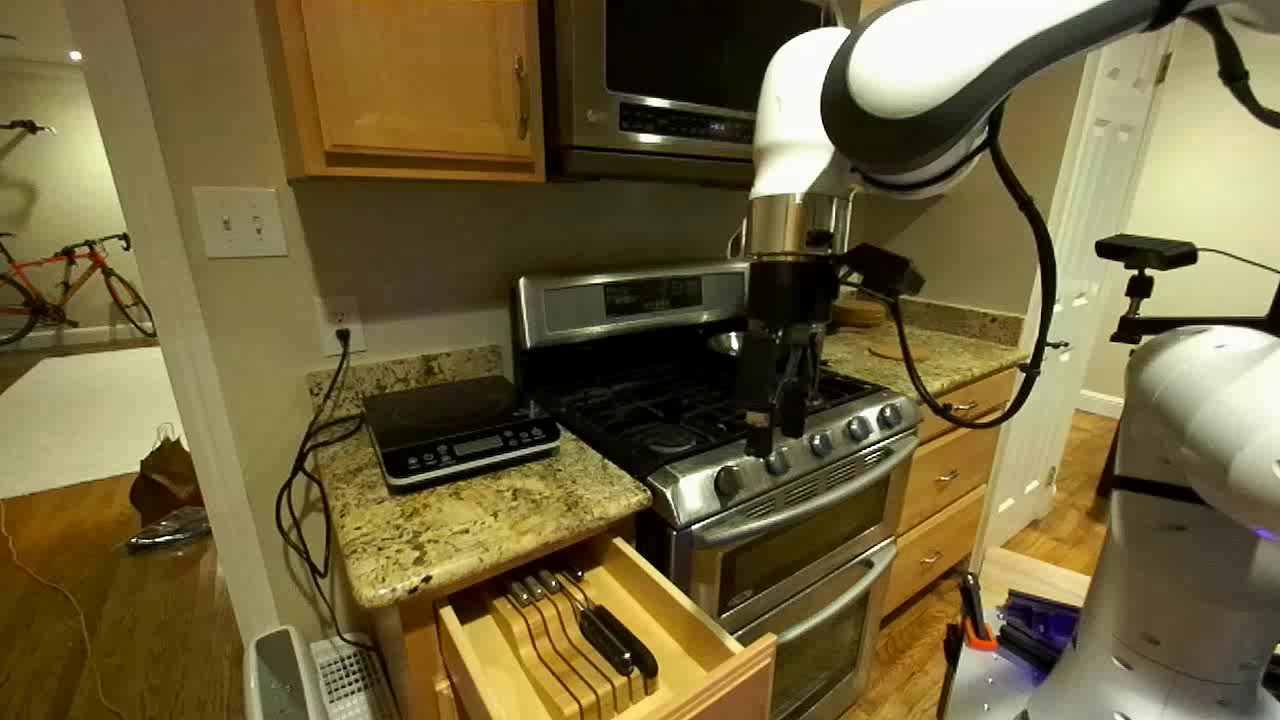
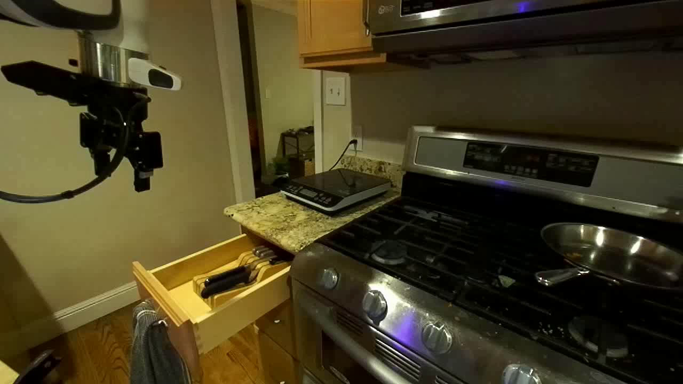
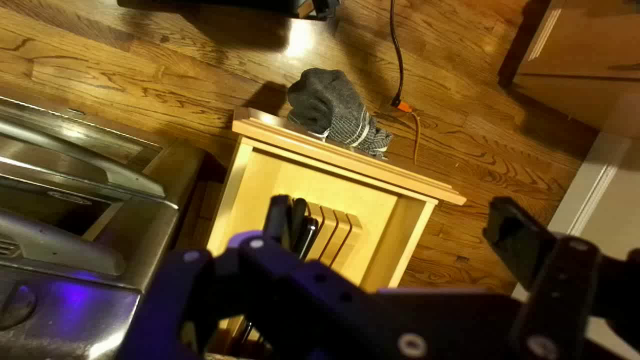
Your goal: Slide close the drawer on the left
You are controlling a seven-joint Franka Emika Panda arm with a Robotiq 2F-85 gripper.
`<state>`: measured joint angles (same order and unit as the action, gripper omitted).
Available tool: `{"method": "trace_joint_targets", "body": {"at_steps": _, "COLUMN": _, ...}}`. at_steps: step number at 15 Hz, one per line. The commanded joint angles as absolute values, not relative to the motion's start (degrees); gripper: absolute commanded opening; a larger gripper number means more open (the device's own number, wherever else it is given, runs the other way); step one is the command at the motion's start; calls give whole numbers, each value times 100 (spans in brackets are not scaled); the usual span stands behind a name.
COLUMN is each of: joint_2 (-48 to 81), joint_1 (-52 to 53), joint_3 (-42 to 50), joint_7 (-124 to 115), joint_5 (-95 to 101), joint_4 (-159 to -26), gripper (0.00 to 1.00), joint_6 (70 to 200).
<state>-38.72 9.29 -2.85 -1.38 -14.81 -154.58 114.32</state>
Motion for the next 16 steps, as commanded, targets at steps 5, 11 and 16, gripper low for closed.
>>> {"method": "trace_joint_targets", "body": {"at_steps": 5, "joint_2": -3873, "joint_1": 874, "joint_3": -331, "joint_7": -110, "joint_5": -1509, "joint_4": -15442, "gripper": 100, "joint_6": 11411}}
{"method": "trace_joint_targets", "body": {"at_steps": 11, "joint_2": -3496, "joint_1": 1059, "joint_3": -568, "joint_7": 85, "joint_5": -1522, "joint_4": -15524, "gripper": 100, "joint_6": 11903}}
{"method": "trace_joint_targets", "body": {"at_steps": 16, "joint_2": -2616, "joint_1": 1477, "joint_3": -991, "joint_7": 391, "joint_5": -1511, "joint_4": -15572, "gripper": 100, "joint_6": 13111}}
